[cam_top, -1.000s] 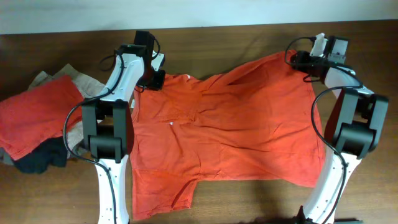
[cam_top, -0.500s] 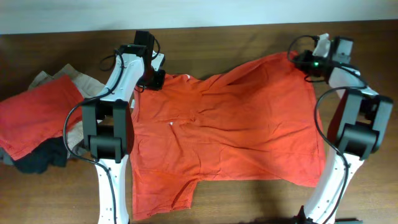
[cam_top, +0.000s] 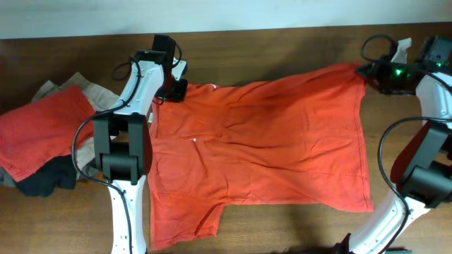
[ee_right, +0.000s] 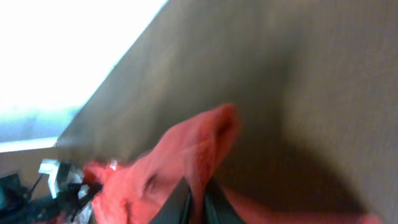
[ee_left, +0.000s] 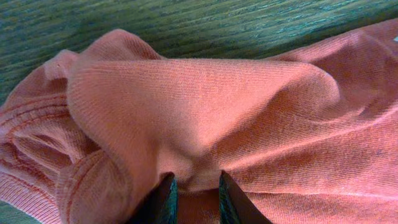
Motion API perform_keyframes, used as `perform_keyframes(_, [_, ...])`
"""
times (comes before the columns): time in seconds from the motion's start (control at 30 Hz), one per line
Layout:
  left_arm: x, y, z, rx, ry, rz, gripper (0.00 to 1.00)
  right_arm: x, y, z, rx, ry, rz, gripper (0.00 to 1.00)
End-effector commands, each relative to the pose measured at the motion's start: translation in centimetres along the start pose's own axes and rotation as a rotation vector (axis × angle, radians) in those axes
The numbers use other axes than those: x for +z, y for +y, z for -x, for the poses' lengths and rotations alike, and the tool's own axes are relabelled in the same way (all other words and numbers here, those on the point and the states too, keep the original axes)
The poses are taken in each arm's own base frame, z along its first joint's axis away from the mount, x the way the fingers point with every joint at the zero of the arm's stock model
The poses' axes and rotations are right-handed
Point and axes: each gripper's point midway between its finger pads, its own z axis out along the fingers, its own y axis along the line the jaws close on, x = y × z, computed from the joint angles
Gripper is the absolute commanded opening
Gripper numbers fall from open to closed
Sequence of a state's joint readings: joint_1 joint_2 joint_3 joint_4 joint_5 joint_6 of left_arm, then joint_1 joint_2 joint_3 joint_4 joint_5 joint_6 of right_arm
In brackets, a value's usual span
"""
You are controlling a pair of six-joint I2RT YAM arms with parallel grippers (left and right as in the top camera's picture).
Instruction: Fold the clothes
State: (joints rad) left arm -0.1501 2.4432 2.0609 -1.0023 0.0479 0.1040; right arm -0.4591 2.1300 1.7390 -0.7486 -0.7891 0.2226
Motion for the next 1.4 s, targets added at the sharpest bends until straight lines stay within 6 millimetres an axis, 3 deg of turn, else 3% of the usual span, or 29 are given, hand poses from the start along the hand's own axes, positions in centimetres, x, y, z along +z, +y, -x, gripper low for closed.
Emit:
perform_keyframes(0.0, [1.4, 1.3, -0.9, -0.024, 0.04, 0.043, 0.23, -1.4, 1.3, -1.3, -0.036, 0.04, 0.021, 0.13])
perform_keyframes(0.17, [1.4, 1.3, -1.0, -0.024, 0.043, 0.042, 0.23, -1.8, -0.8, -5.2, 0.024, 0.178, -0.096, 0.14])
perform_keyframes(0.43, [1.4, 1.2, -1.0, -0.023, 0.043, 0.042, 0.24, -3.3, -4.8, -7.7, 0.078, 0.267, -0.348, 0.13])
perform_keyframes(0.57, [1.4, 1.3, -1.0, -0.024, 0.043, 0.043, 0.28, -5.2, -8.3, -8.2, 0.161, 0.259, -0.593, 0.14])
perform_keyframes(0.63, [1.4, 1.3, -1.0, -0.024, 0.043, 0.043, 0.28, -6.1, -9.6, -8.2, 0.179, 0.247, -0.686, 0.24])
perform_keyframes(0.7, [1.4, 1.3, -1.0, -0.024, 0.043, 0.043, 0.28, -6.2, -9.9, -8.2, 0.178, 0.248, -0.701, 0.42])
perform_keyframes(0.87, [1.4, 1.3, -1.0, -0.023, 0.043, 0.042, 0.29, -5.9, -9.6, -8.1, 0.176, 0.243, -0.68, 0.45])
perform_keyframes(0.93, [1.4, 1.3, -1.0, -0.023, 0.043, 0.043, 0.29, -4.3, -7.5, -7.7, 0.126, 0.248, -0.522, 0.45])
perform_keyframes(0.97, [1.4, 1.2, -1.0, -0.023, 0.043, 0.042, 0.3, -3.6, -6.3, -7.6, 0.081, 0.258, -0.443, 0.49])
perform_keyframes(1.0, [1.4, 1.2, -1.0, -0.023, 0.043, 0.042, 0.3, -2.8, -4.7, -7.5, 0.02, 0.267, -0.338, 0.59])
perform_keyframes(1.07, [1.4, 1.2, -1.0, -0.023, 0.043, 0.042, 0.33, -2.2, -4.1, -7.5, -0.011, 0.269, -0.325, 0.64])
perform_keyframes(1.13, [1.4, 1.2, -1.0, -0.023, 0.043, 0.042, 0.34, -1.6, -3.7, -7.8, -0.082, 0.289, -0.334, 0.64])
perform_keyframes(1.27, [1.4, 1.2, -1.0, -0.023, 0.042, 0.042, 0.34, 0.9, -0.9, -9.2, -0.381, 0.369, -0.259, 0.59])
perform_keyframes(1.37, [1.4, 1.3, -1.0, -0.023, 0.04, 0.043, 0.35, 2.7, 0.1, -9.3, -0.52, 0.38, -0.31, 0.59])
